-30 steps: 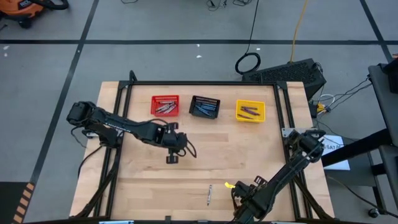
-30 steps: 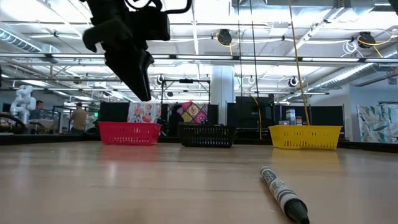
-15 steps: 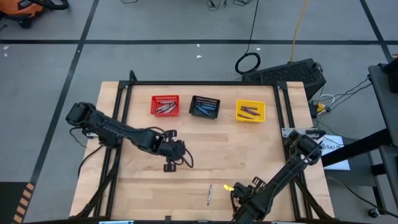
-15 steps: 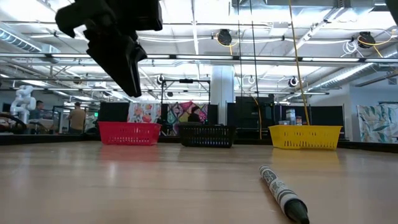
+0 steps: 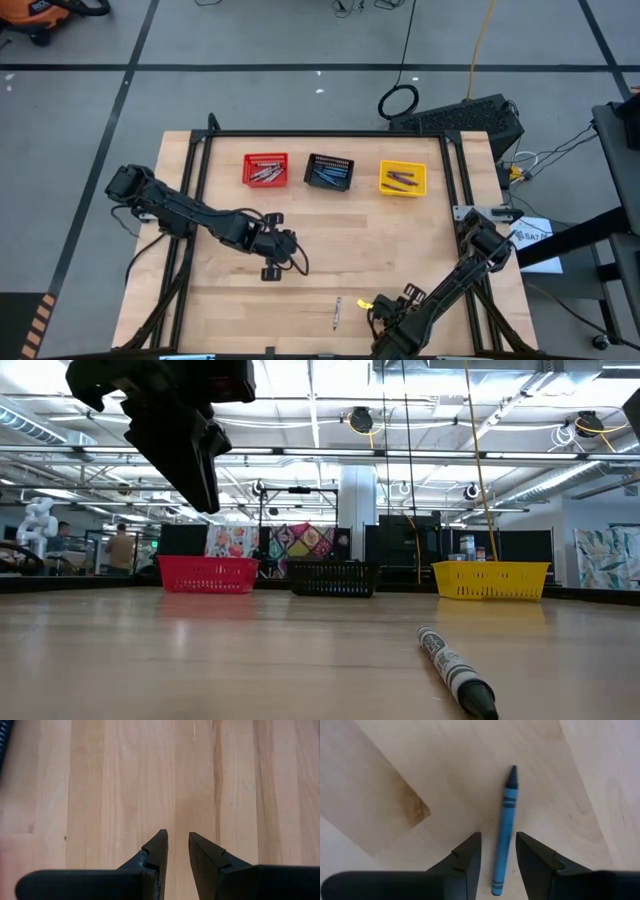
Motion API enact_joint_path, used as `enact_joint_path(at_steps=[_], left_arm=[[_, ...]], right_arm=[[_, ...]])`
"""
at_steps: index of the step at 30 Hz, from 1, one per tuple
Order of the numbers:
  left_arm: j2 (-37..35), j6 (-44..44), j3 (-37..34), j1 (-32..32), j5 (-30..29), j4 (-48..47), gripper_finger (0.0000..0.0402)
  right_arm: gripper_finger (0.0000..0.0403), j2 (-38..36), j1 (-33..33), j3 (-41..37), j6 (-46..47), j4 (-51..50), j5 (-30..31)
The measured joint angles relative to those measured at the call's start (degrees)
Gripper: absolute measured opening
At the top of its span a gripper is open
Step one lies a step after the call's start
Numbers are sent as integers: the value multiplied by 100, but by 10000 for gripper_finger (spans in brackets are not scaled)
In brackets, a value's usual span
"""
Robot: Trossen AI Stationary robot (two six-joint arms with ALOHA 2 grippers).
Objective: Sort crayons
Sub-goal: Put the blue crayon into the black bin
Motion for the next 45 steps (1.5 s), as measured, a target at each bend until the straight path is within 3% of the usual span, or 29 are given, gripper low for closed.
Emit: enact_joint_path(at_steps=[7,26,38,45], left_arm=[[0,1,1,0,0,9,77],[0,7,2,0,-1,48,77],[0,26,2,0,-1,39,77],[0,28,2,7,-14,35,77]], right_arm=[[107,120,-99,3,-348,259,-247],[5,140,-354,-5,-164,212,-302],[2,-54,-376,-26,12,25,-73],[1,-529,-818,-32,-84,-599,705]])
